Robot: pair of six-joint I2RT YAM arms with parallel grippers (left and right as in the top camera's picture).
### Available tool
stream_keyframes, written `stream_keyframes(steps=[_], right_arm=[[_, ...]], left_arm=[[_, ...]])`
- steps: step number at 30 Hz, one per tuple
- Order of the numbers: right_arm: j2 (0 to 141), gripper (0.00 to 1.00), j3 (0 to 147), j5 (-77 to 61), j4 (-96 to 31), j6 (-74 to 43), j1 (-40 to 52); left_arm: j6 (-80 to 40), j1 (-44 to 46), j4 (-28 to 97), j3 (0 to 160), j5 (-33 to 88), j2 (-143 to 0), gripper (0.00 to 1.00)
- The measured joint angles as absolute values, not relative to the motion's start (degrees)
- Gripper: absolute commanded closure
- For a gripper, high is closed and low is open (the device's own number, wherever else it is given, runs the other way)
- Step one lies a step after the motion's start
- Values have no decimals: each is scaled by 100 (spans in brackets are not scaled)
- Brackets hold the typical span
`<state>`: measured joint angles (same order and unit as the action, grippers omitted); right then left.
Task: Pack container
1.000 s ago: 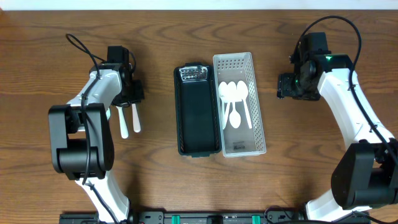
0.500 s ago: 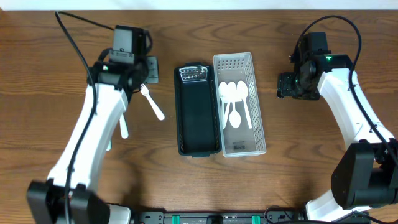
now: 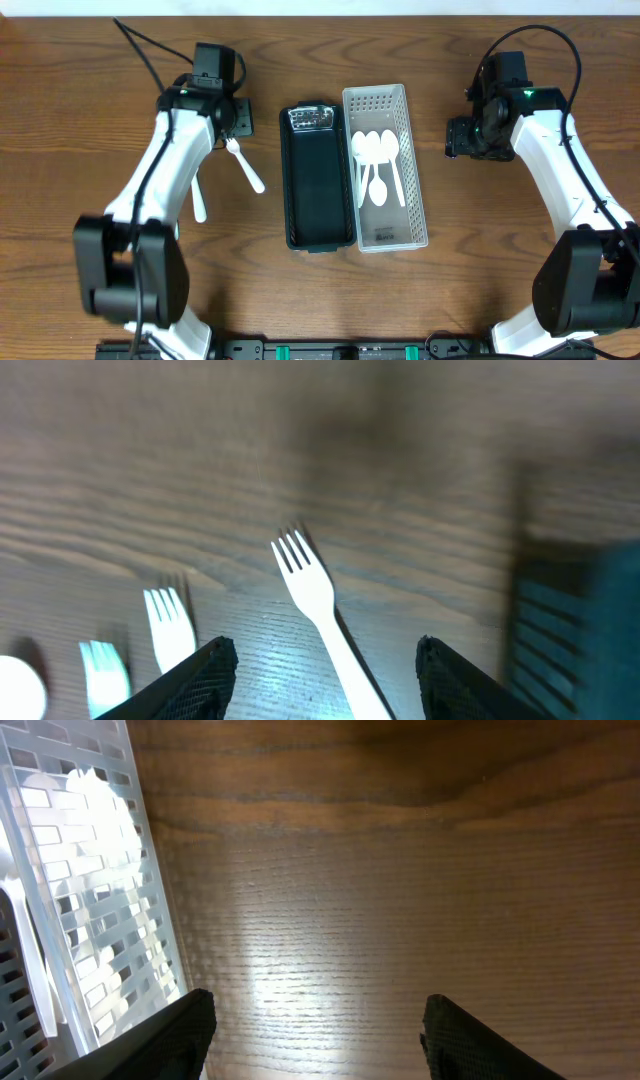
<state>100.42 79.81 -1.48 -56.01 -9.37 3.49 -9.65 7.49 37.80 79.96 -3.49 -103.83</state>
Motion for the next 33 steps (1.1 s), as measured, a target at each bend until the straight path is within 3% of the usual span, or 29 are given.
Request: stream_keyframes(steps=[9,19,33], right_arm=[[10042,30,7981,-148,-5631,-937,349],[10042,31,7981,-148,-5634,-937,349],[10042,30,7981,-148,-5631,-869,349]], left_arm=[[-2012,642,3701,7985,-25,-11399,38],[-3083,642,3682,7972,117,-11566,38],[-3430,642,3684,7935,130,-11786,37]])
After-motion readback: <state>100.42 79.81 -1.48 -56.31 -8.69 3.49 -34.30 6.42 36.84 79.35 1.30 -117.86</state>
